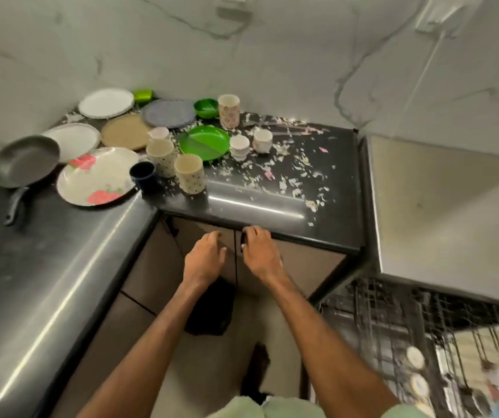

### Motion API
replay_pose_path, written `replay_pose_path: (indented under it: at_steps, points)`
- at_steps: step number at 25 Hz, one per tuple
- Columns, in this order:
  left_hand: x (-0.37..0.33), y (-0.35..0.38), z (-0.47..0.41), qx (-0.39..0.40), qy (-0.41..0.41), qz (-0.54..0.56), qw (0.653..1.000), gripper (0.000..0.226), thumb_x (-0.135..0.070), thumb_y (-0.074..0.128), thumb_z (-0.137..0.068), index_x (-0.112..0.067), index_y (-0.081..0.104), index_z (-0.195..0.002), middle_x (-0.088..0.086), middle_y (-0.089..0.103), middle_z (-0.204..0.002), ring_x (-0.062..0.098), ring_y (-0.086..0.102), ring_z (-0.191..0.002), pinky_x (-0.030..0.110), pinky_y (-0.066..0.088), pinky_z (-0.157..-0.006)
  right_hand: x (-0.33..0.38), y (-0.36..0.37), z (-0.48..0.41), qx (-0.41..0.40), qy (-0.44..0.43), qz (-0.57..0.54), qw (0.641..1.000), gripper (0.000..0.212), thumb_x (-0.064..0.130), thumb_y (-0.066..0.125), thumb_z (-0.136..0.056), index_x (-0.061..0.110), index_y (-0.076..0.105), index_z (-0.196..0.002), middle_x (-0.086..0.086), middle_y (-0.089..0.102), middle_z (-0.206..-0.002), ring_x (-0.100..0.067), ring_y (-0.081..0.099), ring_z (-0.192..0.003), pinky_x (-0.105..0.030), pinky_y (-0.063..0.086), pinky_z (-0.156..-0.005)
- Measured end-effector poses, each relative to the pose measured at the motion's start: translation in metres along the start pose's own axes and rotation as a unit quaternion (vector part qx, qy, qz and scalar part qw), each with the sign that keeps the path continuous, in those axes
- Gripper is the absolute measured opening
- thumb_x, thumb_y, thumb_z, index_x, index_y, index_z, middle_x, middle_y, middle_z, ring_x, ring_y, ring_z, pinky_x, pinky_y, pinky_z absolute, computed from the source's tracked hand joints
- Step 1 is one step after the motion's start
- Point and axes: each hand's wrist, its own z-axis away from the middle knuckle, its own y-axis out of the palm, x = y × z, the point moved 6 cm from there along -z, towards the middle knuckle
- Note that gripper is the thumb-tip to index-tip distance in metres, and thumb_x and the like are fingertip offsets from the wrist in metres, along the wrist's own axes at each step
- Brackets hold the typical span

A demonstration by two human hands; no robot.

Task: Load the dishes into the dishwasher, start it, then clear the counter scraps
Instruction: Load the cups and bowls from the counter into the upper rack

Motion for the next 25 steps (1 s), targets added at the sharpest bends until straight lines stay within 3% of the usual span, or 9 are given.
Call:
replay_pose_path:
  at_steps: [7, 11, 17, 20, 23, 25]
  points:
    - [0.014, -0.025, -0.117, -0.049, -0.021, 0.039, 0.998, 0.048, -0.033, 0.06, -0.093, -0.02, 0.048, -0.138, 0.0, 0.058, -0.135, 0.018, 0.056, -0.122, 0.041, 0.05, -0.095, 0.012, -0.018, -0.13, -0.023, -0.048, 0.002, 0.999, 0.039, 0.02, 0.061, -0.095, 0.01, 0.051, -0.132, -0.007, 0.055, -0.13, -0.022, 0.051, -0.118, -0.037, 0.046, -0.102]
    - [0.013, -0.023, -0.17, -0.03, 0.008, 0.06, 0.998, 0.045, -0.032, 0.058, -0.094, -0.019, 0.049, -0.136, 0.002, 0.059, -0.133, 0.021, 0.058, -0.119, 0.042, 0.05, -0.093, 0.008, -0.018, -0.184, -0.029, -0.016, 0.006, 0.999, 0.04, 0.016, 0.058, -0.095, 0.01, 0.05, -0.134, -0.008, 0.053, -0.131, -0.025, 0.05, -0.121, -0.041, 0.044, -0.102]
    - [-0.013, -0.022, -0.241, -0.016, 0.068, 0.083, 0.994, 0.044, -0.028, 0.056, -0.096, -0.015, 0.049, -0.137, 0.007, 0.061, -0.132, 0.026, 0.058, -0.119, 0.04, 0.048, -0.095, -0.029, -0.047, -0.252, -0.101, 0.034, -0.021, 0.994, 0.051, 0.015, 0.061, -0.092, 0.01, 0.042, -0.14, -0.007, 0.043, -0.143, -0.022, 0.045, -0.128, -0.035, 0.041, -0.108]
    - [-0.03, -0.02, -0.265, -0.014, 0.079, 0.108, 0.991, 0.042, -0.026, 0.057, -0.097, -0.014, 0.051, -0.136, 0.006, 0.06, -0.133, 0.023, 0.058, -0.12, 0.035, 0.045, -0.098, -0.061, -0.065, -0.293, -0.074, 0.094, -0.025, 0.993, 0.066, 0.023, 0.064, -0.093, 0.012, 0.03, -0.148, -0.011, 0.027, -0.156, -0.03, 0.03, -0.142, -0.042, 0.029, -0.119]
    - [-0.04, -0.019, -0.291, -0.029, 0.054, 0.136, 0.989, 0.04, -0.028, 0.057, -0.097, -0.016, 0.052, -0.135, 0.002, 0.062, -0.131, 0.019, 0.059, -0.118, 0.035, 0.048, -0.097, -0.082, -0.075, -0.339, -0.022, 0.124, -0.014, 0.992, 0.077, 0.041, 0.061, -0.095, 0.013, 0.021, -0.153, -0.013, 0.016, -0.161, -0.033, 0.02, -0.147, -0.049, 0.027, -0.118]
    - [-0.044, -0.017, -0.303, -0.037, 0.037, 0.139, 0.989, 0.041, -0.03, 0.057, -0.097, -0.017, 0.052, -0.135, 0.0, 0.063, -0.129, 0.018, 0.061, -0.114, 0.037, 0.05, -0.095, -0.085, -0.077, -0.361, 0.016, 0.119, -0.002, 0.993, 0.087, 0.039, 0.068, -0.09, 0.015, 0.016, -0.156, -0.014, 0.009, -0.163, -0.036, 0.013, -0.149, -0.052, 0.021, -0.118]
